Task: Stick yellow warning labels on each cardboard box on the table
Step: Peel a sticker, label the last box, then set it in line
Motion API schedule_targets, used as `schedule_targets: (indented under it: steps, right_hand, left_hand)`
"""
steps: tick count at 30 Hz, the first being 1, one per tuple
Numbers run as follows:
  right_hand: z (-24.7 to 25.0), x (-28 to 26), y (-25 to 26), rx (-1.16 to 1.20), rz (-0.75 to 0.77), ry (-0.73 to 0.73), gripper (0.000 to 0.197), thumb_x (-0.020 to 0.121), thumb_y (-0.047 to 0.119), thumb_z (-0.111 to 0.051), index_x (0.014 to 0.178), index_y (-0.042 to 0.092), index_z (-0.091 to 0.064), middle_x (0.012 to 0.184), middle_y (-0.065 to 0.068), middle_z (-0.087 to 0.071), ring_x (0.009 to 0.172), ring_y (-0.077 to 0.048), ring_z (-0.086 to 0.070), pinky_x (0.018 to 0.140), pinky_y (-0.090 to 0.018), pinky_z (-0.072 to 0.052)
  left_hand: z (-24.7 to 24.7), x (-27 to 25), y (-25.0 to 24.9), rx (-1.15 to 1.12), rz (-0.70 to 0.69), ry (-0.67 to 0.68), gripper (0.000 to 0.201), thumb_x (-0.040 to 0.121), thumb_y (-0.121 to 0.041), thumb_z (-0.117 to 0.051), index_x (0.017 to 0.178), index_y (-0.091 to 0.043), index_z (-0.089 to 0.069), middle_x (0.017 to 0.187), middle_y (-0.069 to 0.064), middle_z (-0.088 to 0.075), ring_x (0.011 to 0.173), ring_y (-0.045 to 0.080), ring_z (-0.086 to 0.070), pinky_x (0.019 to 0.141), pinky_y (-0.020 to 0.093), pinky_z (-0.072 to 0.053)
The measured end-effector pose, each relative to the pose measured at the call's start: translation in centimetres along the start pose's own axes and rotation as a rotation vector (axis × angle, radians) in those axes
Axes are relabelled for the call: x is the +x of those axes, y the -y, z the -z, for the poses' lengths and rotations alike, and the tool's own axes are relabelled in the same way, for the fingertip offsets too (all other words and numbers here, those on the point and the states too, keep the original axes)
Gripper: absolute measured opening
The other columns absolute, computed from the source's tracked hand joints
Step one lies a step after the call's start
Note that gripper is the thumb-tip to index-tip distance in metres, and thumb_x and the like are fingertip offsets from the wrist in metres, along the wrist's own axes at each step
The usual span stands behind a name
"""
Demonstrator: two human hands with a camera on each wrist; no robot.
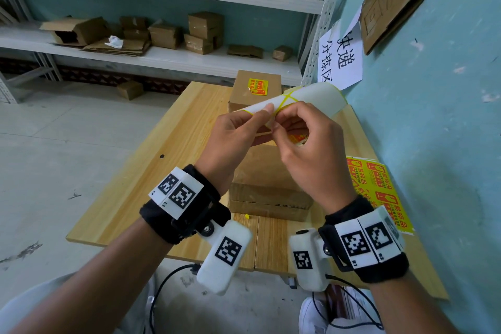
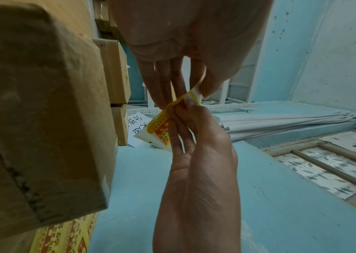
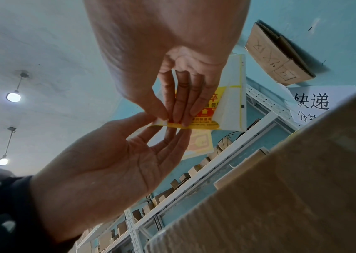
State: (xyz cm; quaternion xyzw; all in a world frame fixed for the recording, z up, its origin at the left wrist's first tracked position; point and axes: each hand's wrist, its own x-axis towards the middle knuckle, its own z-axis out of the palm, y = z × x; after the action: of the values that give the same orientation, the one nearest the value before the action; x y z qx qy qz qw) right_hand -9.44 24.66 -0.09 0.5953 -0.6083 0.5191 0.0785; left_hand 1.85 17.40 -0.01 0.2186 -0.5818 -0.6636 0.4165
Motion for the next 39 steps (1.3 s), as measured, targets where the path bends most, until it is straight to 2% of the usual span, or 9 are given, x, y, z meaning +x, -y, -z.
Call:
schedule_targets:
  steps: [4,10,14,20,27,29,32,35,39]
  right_hand:
    - [0.01,0.08,-0.13,0.0,-0.008,-0.012,0.002,0.087,0.008,-0.067,0.088,0.008,-0.066,0.086,-0.002,-0.068,0.079,-0.011,-0.064,0.075,-0.026,-0.054]
    - [0.19,0.12,-0.33,0.021,-0.044,-0.02,0.003,0.086,0.008,-0.067,0.087,0.009,-0.065,0.084,-0.002,-0.068,0.078,-0.012,-0.065,0.074,-0.028,-0.054]
    - [0.15,0.11,-0.1,0.074,-0.069,-0.022,0.003,0.086,0.008,-0.067,0.086,0.008,-0.064,0.082,-0.002,-0.068,0.076,-0.014,-0.066,0.072,-0.031,-0.056]
    - [0.15,0.02,0.44,0.141,-0.11,0.015,0.003,0.088,0.007,-0.066,0.086,0.006,-0.064,0.081,-0.001,-0.069,0.076,-0.013,-0.066,0.072,-0.028,-0.056]
    - [-0.03,0.15,0.34,0.194,-0.147,-0.009,0.014,0.097,0.008,-0.058,0.083,0.006,-0.064,0.076,0.008,-0.069,0.071,-0.001,-0.065,0.069,-0.013,-0.048]
    - [-0.1,0.19,0.12,0.19,-0.14,-0.009,0.014,0.096,0.008,-0.058,0.084,0.005,-0.064,0.078,0.002,-0.072,0.075,-0.007,-0.068,0.072,-0.021,-0.053]
    - [-0.08,0.18,-0.02,0.174,-0.141,0.007,0.014,0.096,0.011,-0.057,0.086,0.005,-0.064,0.08,-0.006,-0.073,0.077,-0.02,-0.07,0.076,-0.042,-0.055]
    - [0.08,0.18,0.09,0.179,-0.142,0.019,0.014,0.097,0.012,-0.057,0.087,0.005,-0.064,0.08,-0.006,-0.073,0.077,-0.021,-0.07,0.074,-0.046,-0.055]
    - [0.19,0.12,0.35,0.189,-0.153,0.046,0.014,0.098,0.012,-0.055,0.088,0.004,-0.061,0.08,-0.008,-0.07,0.076,-0.023,-0.067,0.071,-0.046,-0.053]
  left_hand:
    - [-0.04,-0.1,-0.18,-0.014,0.004,-0.006,0.031,0.098,-0.021,-0.053,0.089,0.002,-0.072,0.096,0.018,-0.074,0.092,0.021,-0.071,0.088,0.028,-0.055]
    - [0.2,0.05,-0.21,-0.054,0.012,-0.027,0.03,0.098,-0.021,-0.053,0.103,0.004,-0.07,0.106,0.023,-0.071,0.104,0.033,-0.067,0.098,0.038,-0.052]
    - [0.15,-0.01,-0.16,-0.049,-0.012,-0.042,0.016,0.094,-0.012,-0.06,0.097,-0.001,-0.07,0.099,0.021,-0.071,0.094,0.03,-0.067,0.099,0.044,-0.051]
    - [0.31,0.0,0.05,-0.016,-0.029,-0.025,0.025,0.091,-0.006,-0.063,0.111,0.008,-0.066,0.11,0.026,-0.069,0.105,0.036,-0.067,0.096,0.043,-0.053]
    - [0.49,0.12,0.17,0.005,-0.028,-0.006,0.024,0.09,-0.007,-0.063,0.105,0.011,-0.067,0.107,0.028,-0.069,0.106,0.041,-0.065,0.098,0.046,-0.051]
    - [0.4,0.05,0.05,-0.006,-0.022,-0.003,0.02,0.091,-0.005,-0.059,0.101,0.01,-0.069,0.102,0.024,-0.071,0.099,0.035,-0.068,0.093,0.038,-0.054]
    - [0.33,-0.03,-0.06,-0.04,-0.005,0.006,0.021,0.094,-0.005,-0.054,0.091,0.008,-0.071,0.09,0.018,-0.072,0.087,0.021,-0.069,0.084,0.027,-0.054]
    - [0.39,0.05,-0.05,-0.074,-0.002,0.033,0.029,0.096,-0.013,-0.055,0.098,0.013,-0.068,0.104,0.028,-0.069,0.095,0.026,-0.067,0.095,0.033,-0.052]
    - [0.44,0.01,-0.03,-0.035,-0.002,0.057,0.032,0.097,-0.019,-0.055,0.101,0.009,-0.069,0.106,0.022,-0.071,0.096,0.023,-0.067,0.1,0.036,-0.049]
